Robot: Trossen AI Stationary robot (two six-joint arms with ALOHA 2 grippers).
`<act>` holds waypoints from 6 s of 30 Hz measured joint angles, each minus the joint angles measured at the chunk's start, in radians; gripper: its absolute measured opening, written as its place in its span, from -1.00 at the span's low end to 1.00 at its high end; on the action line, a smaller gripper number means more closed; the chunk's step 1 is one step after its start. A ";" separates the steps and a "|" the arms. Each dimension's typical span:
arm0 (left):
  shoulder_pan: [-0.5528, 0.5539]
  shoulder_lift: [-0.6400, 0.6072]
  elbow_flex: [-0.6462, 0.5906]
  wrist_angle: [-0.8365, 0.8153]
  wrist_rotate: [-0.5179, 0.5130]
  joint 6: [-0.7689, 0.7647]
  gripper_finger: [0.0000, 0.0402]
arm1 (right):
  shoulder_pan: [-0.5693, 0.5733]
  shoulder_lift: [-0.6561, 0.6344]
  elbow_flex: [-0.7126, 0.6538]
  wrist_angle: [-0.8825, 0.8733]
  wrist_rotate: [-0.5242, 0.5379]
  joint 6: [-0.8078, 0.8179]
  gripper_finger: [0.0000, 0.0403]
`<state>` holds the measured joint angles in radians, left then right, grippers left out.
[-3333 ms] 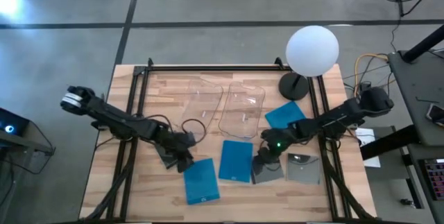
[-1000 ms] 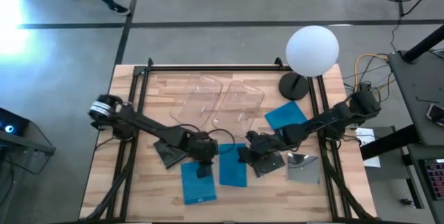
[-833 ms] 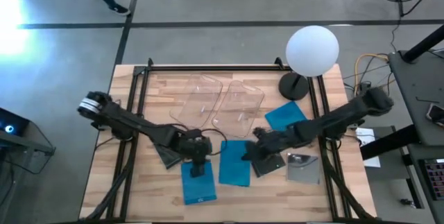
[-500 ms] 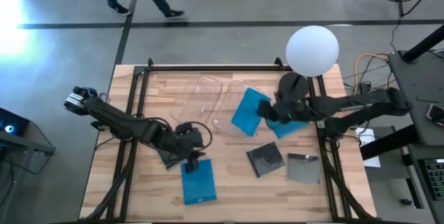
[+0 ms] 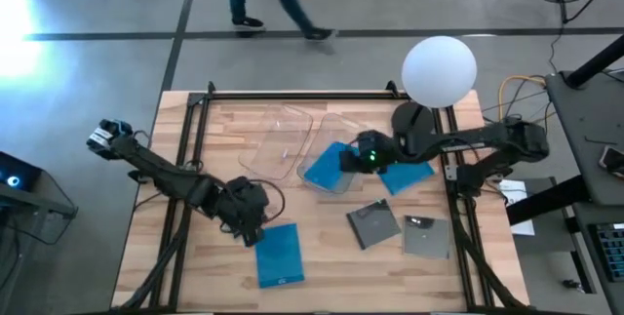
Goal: Pick & place jewel cases by type
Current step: Put the middle blue blu tray case into the right transparent bin, then put the bottom blue blu tray case into the right transparent bin, then put the left black cd case into the left transparent bin
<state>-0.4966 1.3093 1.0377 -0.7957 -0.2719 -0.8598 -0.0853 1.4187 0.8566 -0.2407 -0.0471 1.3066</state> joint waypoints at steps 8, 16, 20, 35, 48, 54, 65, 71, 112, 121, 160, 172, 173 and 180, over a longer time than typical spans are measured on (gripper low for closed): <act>-0.155 0.001 -0.145 0.245 0.219 -0.159 -0.36 | 0.319 -0.022 0.116 -0.122 -0.028 -0.121 0.12; -0.278 0.098 -0.355 0.615 0.286 -0.495 -0.36 | 0.344 0.372 0.317 0.044 -0.109 -0.032 0.15; -0.289 0.172 -0.404 0.751 0.215 -0.537 -0.36 | 0.378 0.527 0.433 0.032 -0.112 0.031 0.22; -0.278 0.419 -0.401 0.996 0.149 -0.471 -0.36 | 0.406 0.835 0.635 0.128 -0.108 0.203 0.50; -0.246 0.446 -0.401 1.068 0.099 -0.379 -0.36 | 0.398 0.759 0.625 0.240 -0.147 0.016 0.37; -0.242 0.391 -0.396 1.069 -0.040 -0.313 -0.36 | 0.399 0.736 0.609 0.234 -0.162 0.036 -0.11; -0.237 0.256 -0.343 0.864 -0.190 -0.269 -0.36 | 0.382 0.417 0.581 -0.149 0.119 0.002 -0.89; -0.237 0.167 -0.338 0.812 -0.247 -0.274 -0.36 | 0.346 0.097 0.448 -0.382 0.526 0.256 -0.85; 0.044 -0.204 -0.435 -0.298 -0.081 -0.567 -0.36 | 0.407 0.429 0.338 0.138 0.043 0.102 0.32; 0.171 -0.180 -0.568 -0.124 -0.115 -0.677 -0.36 | 0.393 0.678 0.626 0.137 -0.029 -0.050 0.23; -0.315 0.626 0.020 0.751 0.404 -0.802 -0.39 | 0.387 0.693 0.593 -0.058 -0.261 -0.453 0.13; -0.090 0.568 0.122 0.596 0.053 -0.364 -0.39 | 0.466 0.501 0.487 -0.321 -0.058 -0.391 0.13; -0.091 0.533 0.125 0.541 0.047 -0.369 -0.39 | 0.466 0.480 0.448 -0.312 -0.042 -0.345 0.13; -0.159 0.362 0.046 0.085 -0.078 -0.786 -0.39 | 0.365 0.390 0.140 0.117 0.023 -0.136 0.13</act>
<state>-0.6557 1.6715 1.0832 -0.7104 -0.3496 -1.6456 0.2797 1.8088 0.9971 -0.1233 -0.0242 1.1706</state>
